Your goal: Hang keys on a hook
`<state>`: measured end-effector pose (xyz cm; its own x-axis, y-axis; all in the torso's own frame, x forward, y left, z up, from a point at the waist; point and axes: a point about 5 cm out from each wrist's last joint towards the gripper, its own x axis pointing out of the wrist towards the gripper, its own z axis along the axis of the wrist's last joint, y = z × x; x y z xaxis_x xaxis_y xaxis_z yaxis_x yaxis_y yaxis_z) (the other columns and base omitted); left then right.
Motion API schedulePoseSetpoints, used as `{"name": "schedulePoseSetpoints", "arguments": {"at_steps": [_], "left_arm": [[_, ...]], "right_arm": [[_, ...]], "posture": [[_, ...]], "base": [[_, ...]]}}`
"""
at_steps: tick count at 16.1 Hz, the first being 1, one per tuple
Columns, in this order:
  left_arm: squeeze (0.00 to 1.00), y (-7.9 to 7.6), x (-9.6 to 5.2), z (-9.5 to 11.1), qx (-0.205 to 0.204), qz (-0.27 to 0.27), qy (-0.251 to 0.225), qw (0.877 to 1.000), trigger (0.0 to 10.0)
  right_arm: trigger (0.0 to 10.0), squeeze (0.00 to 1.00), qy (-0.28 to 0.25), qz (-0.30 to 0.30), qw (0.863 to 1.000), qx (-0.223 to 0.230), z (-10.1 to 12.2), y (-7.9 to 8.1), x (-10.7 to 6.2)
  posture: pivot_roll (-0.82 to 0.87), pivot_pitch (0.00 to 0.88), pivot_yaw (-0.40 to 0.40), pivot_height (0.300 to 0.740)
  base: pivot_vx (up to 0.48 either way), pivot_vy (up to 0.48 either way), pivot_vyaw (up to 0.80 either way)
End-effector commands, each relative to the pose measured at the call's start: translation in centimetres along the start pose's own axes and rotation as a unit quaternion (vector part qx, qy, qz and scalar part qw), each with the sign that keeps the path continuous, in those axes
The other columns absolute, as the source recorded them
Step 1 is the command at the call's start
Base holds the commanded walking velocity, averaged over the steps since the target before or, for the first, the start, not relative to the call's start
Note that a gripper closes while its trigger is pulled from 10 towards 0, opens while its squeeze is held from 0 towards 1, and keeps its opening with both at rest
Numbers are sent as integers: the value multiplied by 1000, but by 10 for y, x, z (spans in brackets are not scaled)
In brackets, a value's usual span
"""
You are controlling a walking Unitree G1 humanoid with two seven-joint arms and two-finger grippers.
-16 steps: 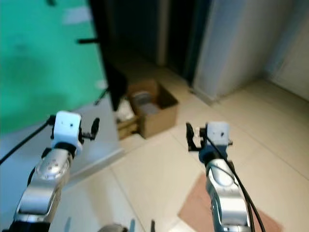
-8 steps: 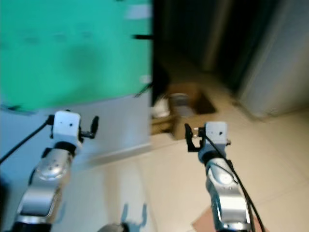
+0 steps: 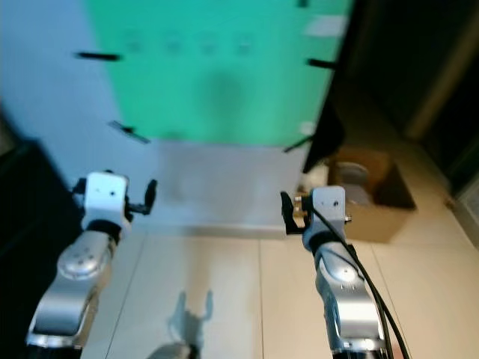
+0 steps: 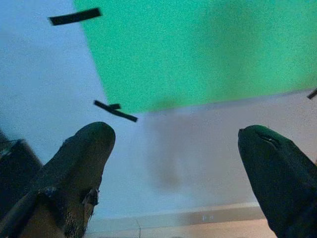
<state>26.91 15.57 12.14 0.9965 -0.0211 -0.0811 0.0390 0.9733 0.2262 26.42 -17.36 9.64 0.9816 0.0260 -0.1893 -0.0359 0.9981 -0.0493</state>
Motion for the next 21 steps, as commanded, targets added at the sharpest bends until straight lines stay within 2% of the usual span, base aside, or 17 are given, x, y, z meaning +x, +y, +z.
{"name": "schedulePoseSetpoints", "arguments": {"at_steps": [1,3,5,6,10,15,21], "left_arm": [[0,3,0,4,1,4,-8,1000,10000],[0,3,0,3,0,5,-7,1000,10000],[0,3,0,3,0,8,-7,1000,10000],[0,4,0,2,-15,14,-3,1000,10000],[0,6,-1,-2,-9,2,6,1000,10000],[0,5,0,2,-8,-11,-3,1000,10000],[0,7,0,3,-5,-15,-4,1000,10000]], "right_arm": [[10000,1000,0,2,1000,0,2,0,2],[10000,1000,0,4,1000,-4,2,1,3],[10000,1000,2,-1,1000,-2,2,1,4],[10000,1000,12,-4,1000,-13,1,2,5],[10000,1000,9,-3,1000,-20,2,2,6],[10000,1000,9,-7,1000,-10,1,4,6],[10000,1000,12,-10,1000,-12,0,5,7]], "posture": [[24,0,-27,740],[24,0,-27,740],[23,0,-25,740],[23,0,-25,740],[18,0,-20,740],[18,0,-10,740],[22,0,-9,740]], "base": [[0,-424,800],[0,-426,800],[0,-405,0],[0,0,0],[0,0,0],[0,0,723],[247,0,0]]}}
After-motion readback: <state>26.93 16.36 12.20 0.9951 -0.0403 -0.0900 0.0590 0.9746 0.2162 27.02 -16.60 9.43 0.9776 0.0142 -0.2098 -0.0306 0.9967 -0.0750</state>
